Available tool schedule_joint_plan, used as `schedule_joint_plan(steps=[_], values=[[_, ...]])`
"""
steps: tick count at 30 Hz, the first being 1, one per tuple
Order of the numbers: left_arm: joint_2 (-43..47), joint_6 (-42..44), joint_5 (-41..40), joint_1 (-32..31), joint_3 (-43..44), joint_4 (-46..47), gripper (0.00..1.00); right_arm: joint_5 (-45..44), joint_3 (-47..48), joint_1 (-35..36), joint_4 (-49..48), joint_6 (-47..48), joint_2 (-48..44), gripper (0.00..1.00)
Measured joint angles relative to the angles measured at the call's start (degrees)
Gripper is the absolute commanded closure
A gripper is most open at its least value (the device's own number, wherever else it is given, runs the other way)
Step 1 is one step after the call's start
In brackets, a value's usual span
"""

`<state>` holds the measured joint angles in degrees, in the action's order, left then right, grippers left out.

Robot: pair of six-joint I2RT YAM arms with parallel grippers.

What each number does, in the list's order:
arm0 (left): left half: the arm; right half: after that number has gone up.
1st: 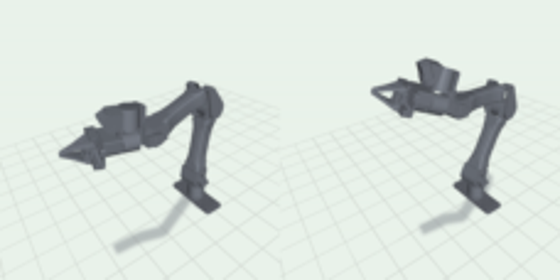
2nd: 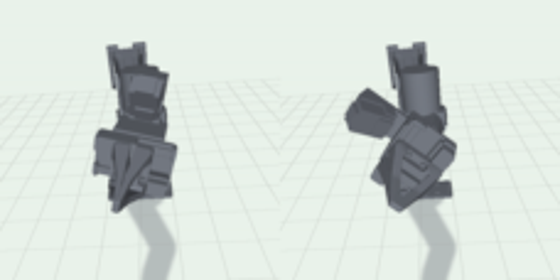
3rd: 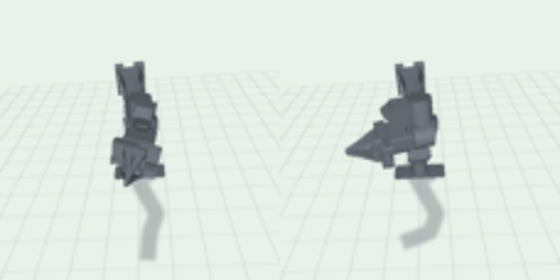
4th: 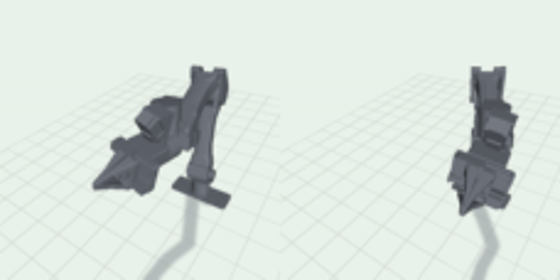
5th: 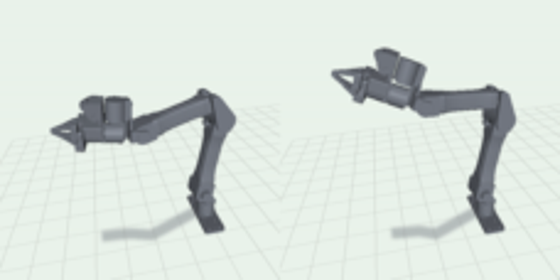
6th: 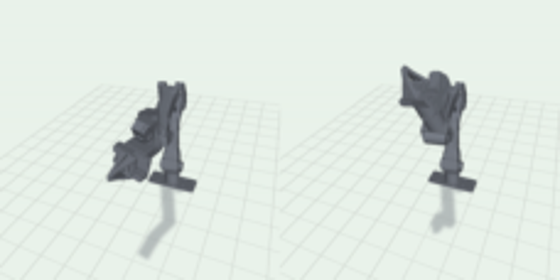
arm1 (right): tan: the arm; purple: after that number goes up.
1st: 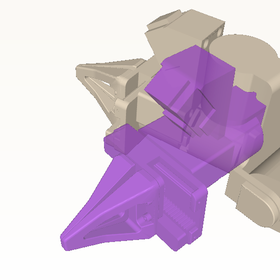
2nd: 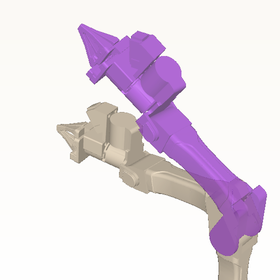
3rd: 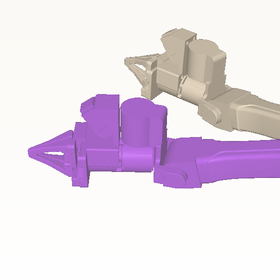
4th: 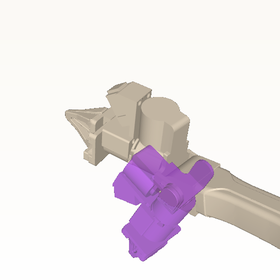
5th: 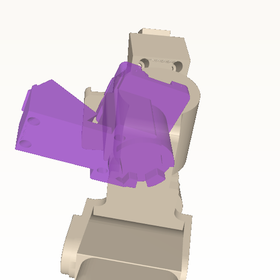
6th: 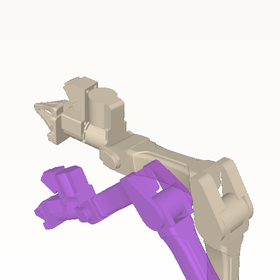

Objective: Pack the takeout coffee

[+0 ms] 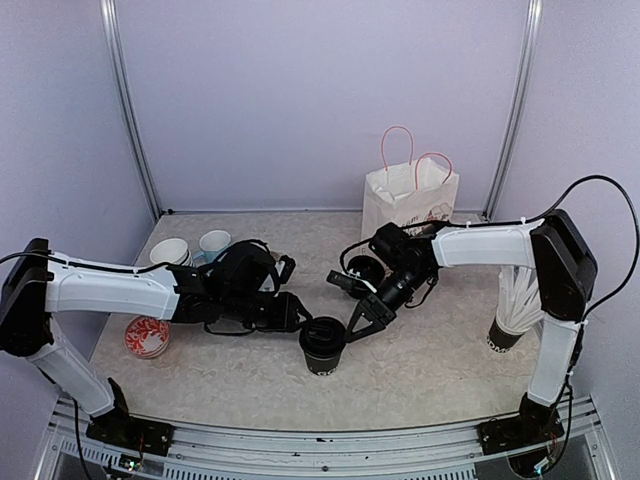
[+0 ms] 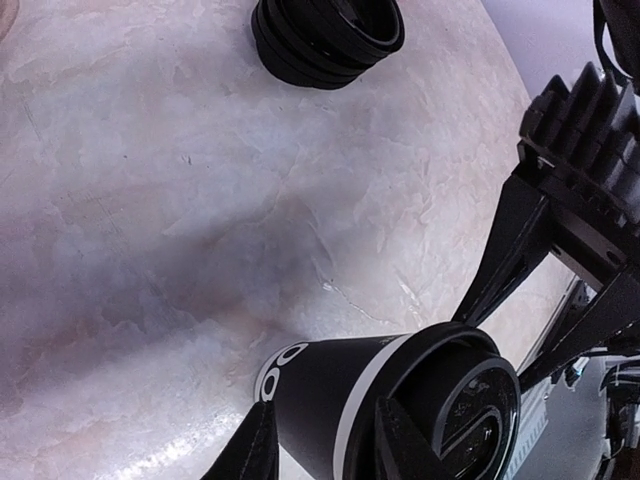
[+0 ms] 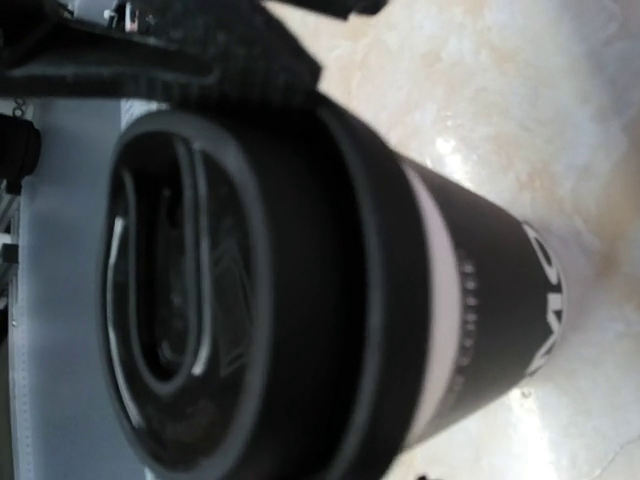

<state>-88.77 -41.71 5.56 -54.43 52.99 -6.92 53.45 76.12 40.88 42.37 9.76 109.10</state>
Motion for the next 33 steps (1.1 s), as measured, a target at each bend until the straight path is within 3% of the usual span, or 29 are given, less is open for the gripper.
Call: schedule_joint_plan(steps=[9, 17, 21, 24, 33], values=[[0.0, 4.9, -3.6, -1.6, 5.2, -5.7, 0.47, -1.5, -4.2, 3.7, -1.8, 3.4, -4.1, 0.48], [0.3, 5.9, -7.9, -2.1, 9.1, -8.8, 0.38, -1.0, -5.5, 4.0, -1.6, 6.0, -6.8, 0.49], [2.1, 4.1, -8.9, -2.9, 9.1, -14.0, 0.39, -1.0, -6.1, 4.0, -0.9, 7.6, -7.2, 0.58], [4.7, 0.3, -9.0, -4.0, 8.0, -16.9, 0.47, -1.7, -5.9, 3.4, -0.1, 8.2, -7.4, 0.63], [12.1, -11.6, -5.0, -6.8, -1.9, -17.3, 0.58, -1.7, -1.1, 0.5, 1.3, 8.4, -6.4, 0.64]])
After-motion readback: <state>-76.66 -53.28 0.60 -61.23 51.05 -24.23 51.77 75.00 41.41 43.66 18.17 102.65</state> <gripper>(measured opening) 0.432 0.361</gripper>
